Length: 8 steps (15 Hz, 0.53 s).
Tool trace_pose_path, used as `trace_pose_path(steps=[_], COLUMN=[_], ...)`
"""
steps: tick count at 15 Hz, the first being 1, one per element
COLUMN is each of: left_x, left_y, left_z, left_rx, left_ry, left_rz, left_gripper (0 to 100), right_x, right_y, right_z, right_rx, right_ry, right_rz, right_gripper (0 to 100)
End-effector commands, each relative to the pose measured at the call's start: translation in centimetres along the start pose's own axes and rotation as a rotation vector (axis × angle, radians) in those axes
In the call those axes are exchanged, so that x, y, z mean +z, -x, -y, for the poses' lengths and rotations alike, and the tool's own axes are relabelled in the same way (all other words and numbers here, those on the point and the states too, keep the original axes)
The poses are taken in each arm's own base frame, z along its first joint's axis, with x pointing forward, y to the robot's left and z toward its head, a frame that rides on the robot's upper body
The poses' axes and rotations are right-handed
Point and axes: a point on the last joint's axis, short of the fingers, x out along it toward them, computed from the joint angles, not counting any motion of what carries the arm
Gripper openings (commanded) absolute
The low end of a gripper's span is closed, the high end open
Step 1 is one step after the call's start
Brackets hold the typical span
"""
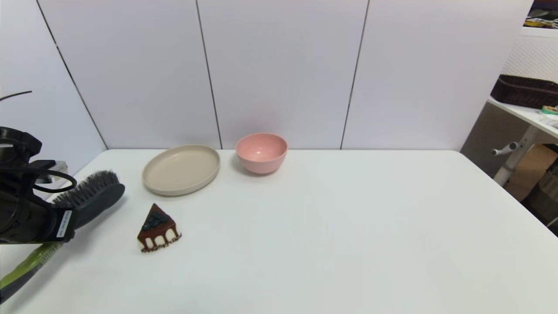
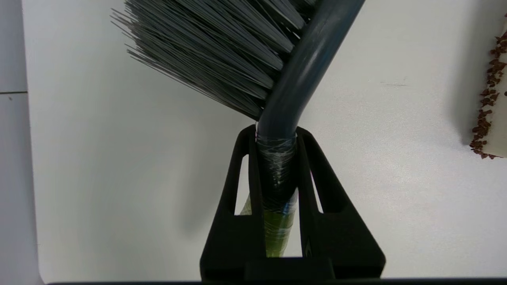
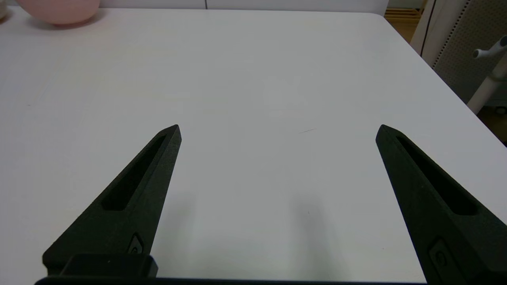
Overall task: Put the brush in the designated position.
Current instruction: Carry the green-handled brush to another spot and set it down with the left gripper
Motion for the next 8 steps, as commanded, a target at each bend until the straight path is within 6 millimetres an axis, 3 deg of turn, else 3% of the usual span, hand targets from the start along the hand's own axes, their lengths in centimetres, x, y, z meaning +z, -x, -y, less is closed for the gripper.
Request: trace_pose_path(steps=[1,8], left_x=[0.6,1.4], left_y=[-1.5,-3.7], left_z=[0.2,0.5], left_rx=[-0.062,-0.119], left_ry=[0.011,0.047], left_rz=[0.013,0.093], left_gripper=[0,0], right_x=[0.0,0.0], right_y=[0.0,0.0], right_z=[0.0,0.0], right_rx=[0.0,0.002], right_ry=[0.0,0.002], right_rz=[-0.003,-0.003], right_gripper=[100,100])
